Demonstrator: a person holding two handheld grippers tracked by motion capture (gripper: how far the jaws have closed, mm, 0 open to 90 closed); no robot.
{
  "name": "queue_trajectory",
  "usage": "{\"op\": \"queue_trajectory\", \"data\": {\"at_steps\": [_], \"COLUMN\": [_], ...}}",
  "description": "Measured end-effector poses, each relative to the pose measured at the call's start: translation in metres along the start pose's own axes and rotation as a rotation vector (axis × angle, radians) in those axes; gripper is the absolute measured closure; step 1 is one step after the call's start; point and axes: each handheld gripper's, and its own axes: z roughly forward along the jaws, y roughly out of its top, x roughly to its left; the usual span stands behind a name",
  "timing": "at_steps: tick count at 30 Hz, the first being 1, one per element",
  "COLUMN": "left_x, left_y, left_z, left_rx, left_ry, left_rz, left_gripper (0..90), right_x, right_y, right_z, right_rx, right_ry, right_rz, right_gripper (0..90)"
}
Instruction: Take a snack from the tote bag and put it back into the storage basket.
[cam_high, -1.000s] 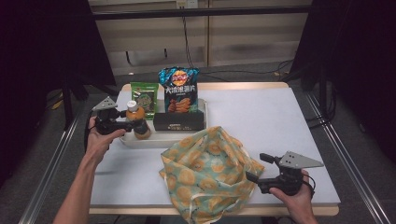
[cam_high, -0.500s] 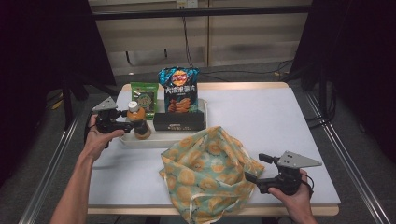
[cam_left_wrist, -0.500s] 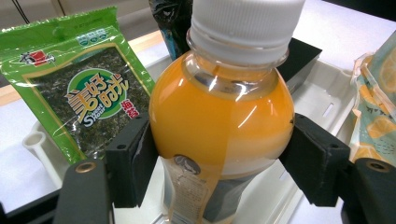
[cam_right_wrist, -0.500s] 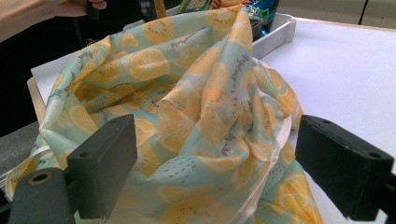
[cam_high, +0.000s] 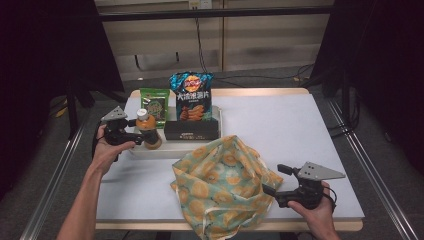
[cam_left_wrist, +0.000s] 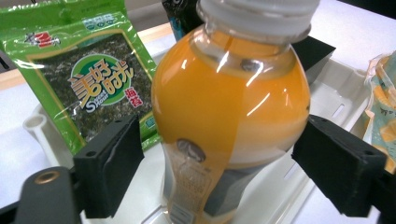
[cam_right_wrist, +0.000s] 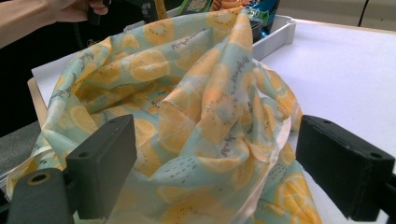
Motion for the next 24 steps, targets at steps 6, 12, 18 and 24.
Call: {"op": "queue_trajectory", "data": {"at_steps": [6,12,18,24], "left_x": [-0.005,-0.014,-0.022,-0.033], "left_y": [-0.001,-0.003,-0.014,-0.023], "left_z": [-0.012,-0.031,-0.05,-0.069], "left_rx": [-0.017,-0.022,-0.026,-0.051], "left_ry": [0.04,0.082,0.126,0.152], "left_rz": [-0.043,-0.048,-0.075,-0.098], "left_gripper": [6.5,3.4,3.3,3.0], "right_x": [0.0,0.0,-0.001,-0.001], "right_y": [0.0,0.001,0.001,0.001], "right_z": [0.0,-0.001,-0.003,-0.004], "right_rx": [0.0,-0.006,-0.011,-0.017], "right_ry": [-0.001,-0.005,-0.011,-0.015], "right_rz": [-0.007,-0.004,-0.004,-0.004], "right_gripper": [11.7,11.5,11.5,11.5]}}
